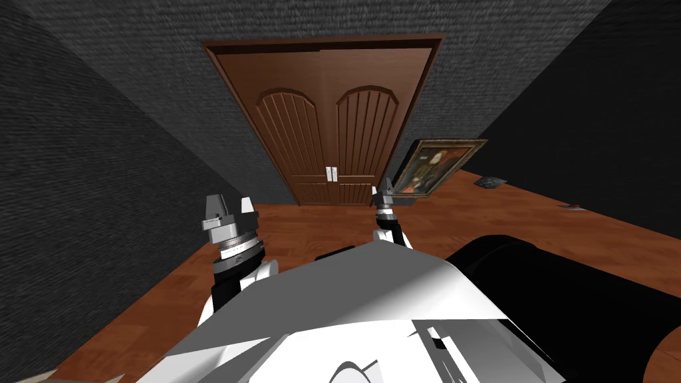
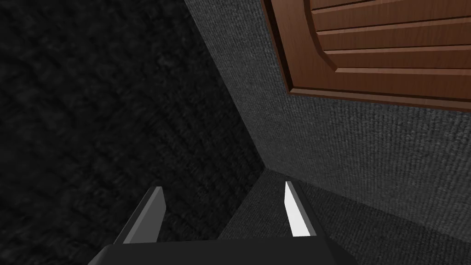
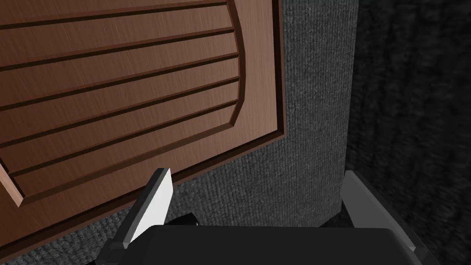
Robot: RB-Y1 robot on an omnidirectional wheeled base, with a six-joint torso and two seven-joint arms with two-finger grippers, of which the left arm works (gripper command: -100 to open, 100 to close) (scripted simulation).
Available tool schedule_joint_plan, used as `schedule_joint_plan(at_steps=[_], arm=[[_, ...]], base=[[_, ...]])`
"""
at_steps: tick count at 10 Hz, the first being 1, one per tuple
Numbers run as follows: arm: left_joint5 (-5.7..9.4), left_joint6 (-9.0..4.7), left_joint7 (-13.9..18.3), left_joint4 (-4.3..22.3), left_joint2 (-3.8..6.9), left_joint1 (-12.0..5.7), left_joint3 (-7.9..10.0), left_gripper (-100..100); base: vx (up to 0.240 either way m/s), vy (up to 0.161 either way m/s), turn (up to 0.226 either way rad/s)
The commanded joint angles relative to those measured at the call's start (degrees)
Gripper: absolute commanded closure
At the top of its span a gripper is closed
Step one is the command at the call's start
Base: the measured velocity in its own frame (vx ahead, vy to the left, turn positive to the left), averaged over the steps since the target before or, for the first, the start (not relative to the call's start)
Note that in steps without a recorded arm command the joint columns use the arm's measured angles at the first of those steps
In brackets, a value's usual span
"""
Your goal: Pull the door open
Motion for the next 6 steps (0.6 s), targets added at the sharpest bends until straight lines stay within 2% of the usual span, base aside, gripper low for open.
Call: schedule_joint_plan(at_steps=[1,6], arm=[[0.13,0.33,0.1,2.2,0.71,-1.24,-0.04,-100],[0.45,1.10,0.4,7.4,2.08,-4.10,-0.13,-100]], base=[[0.015,-0.106,-0.031],[0.109,0.003,-0.028]])
